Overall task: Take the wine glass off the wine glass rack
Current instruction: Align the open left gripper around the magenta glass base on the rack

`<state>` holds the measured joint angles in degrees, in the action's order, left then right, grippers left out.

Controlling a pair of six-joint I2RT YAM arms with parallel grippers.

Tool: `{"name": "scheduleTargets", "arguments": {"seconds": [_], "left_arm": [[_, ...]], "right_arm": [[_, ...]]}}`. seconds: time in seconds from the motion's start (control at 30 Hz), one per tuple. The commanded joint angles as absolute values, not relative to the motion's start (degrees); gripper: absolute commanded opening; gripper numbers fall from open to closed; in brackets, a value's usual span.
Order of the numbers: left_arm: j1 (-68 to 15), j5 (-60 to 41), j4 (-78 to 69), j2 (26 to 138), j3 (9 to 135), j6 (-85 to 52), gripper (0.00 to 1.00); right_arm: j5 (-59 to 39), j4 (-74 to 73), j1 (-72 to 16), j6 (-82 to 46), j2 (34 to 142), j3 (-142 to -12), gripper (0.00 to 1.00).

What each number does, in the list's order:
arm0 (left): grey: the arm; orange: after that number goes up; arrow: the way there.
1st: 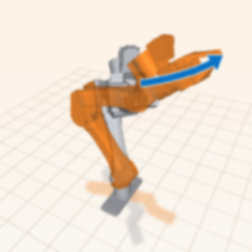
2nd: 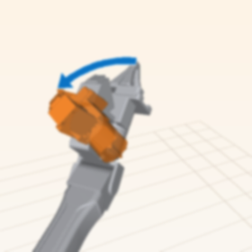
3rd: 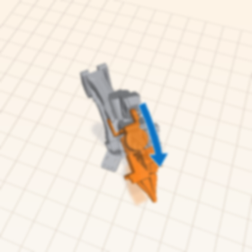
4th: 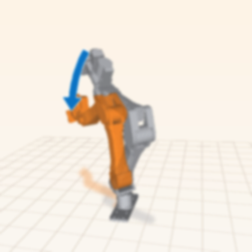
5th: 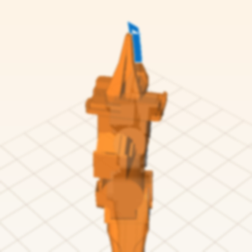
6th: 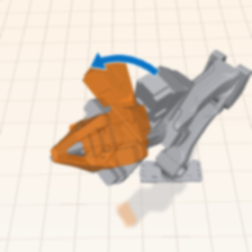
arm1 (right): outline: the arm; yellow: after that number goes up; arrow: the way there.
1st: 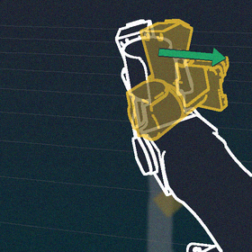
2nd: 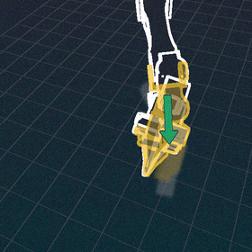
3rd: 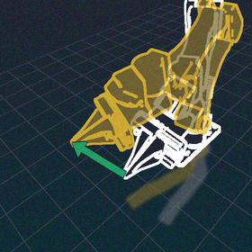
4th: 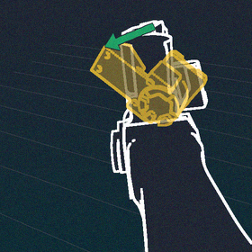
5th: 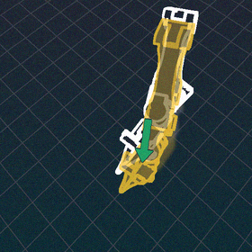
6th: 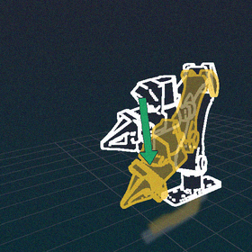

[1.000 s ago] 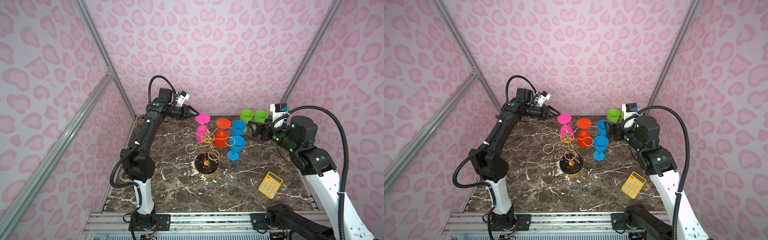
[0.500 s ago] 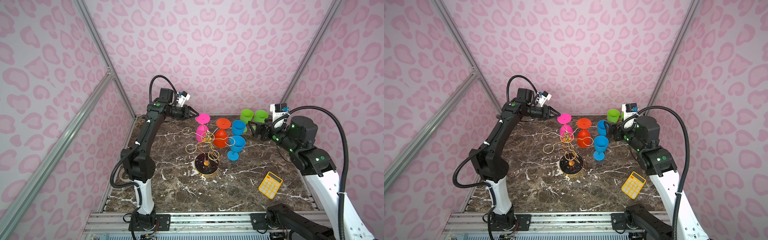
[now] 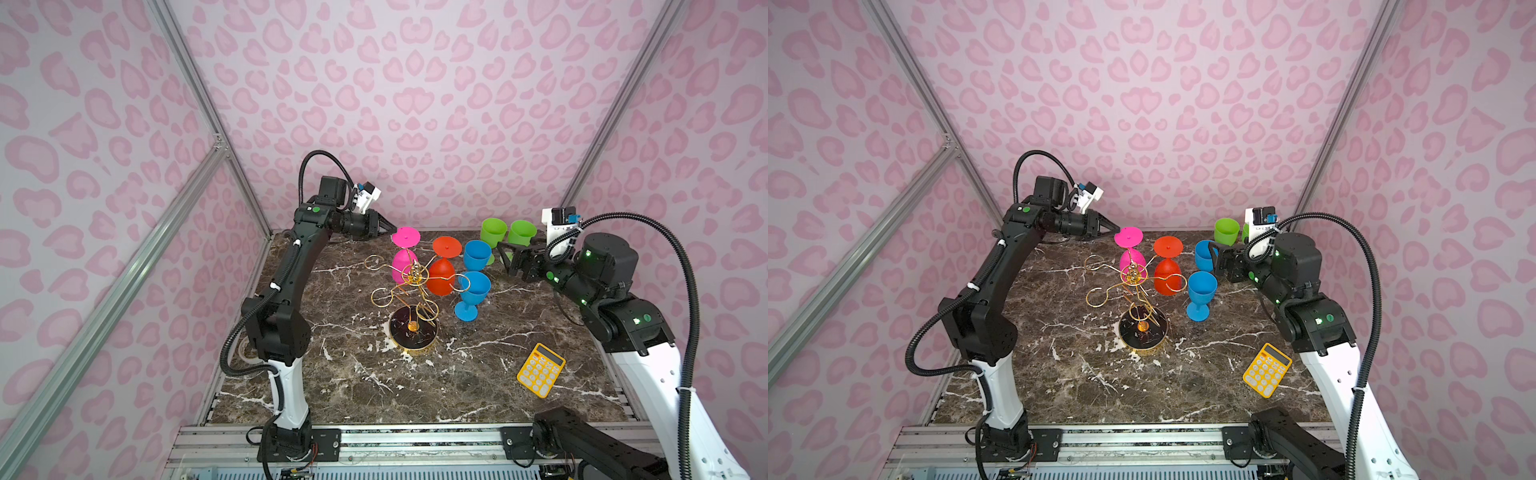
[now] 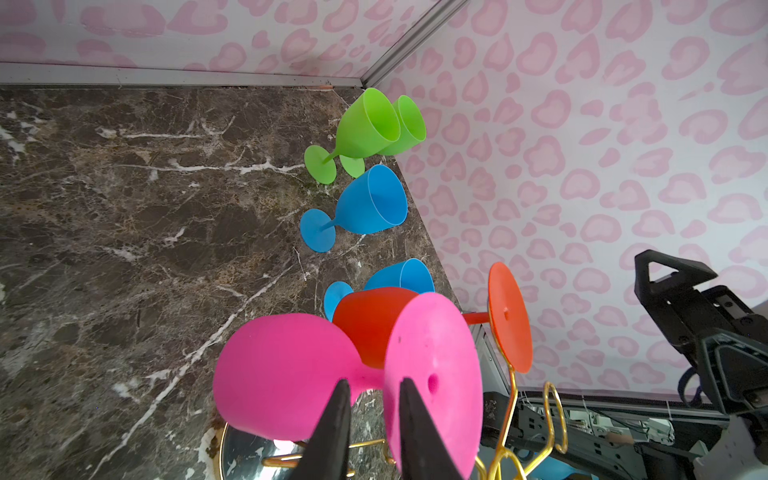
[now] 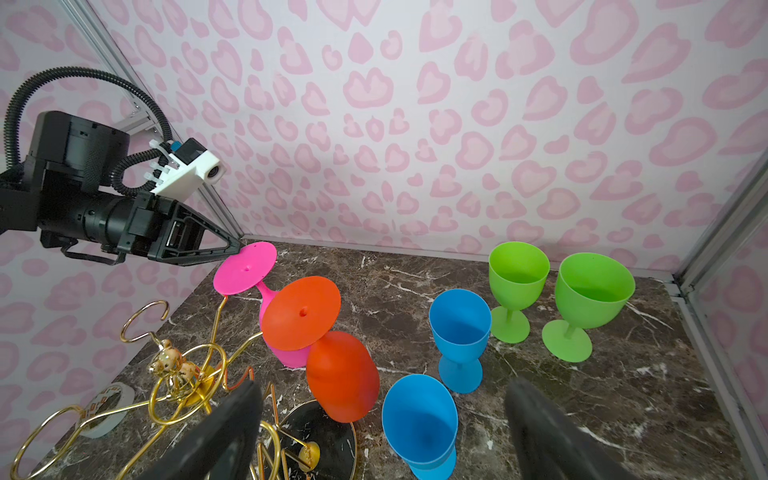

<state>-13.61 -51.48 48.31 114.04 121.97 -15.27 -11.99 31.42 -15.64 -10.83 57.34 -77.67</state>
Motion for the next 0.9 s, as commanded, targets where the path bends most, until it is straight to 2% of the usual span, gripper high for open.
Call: {"name": "scheduleTargets", "arguments": {"seconds": [0.0,0.87], "left_arm": [[-13.63,-52.81,48.61,113.4,122.61,-15.39,0.21],[-13.42,-54.49,48.1,112.55,122.61,-17.16,0.06]], "right_arm": [[-12.35,30.59,-15.69,-10.99,57.21,-77.36,0.93],[-12.69,30.59,-15.69,-11.21,56.38,-76.96,0.93]]}}
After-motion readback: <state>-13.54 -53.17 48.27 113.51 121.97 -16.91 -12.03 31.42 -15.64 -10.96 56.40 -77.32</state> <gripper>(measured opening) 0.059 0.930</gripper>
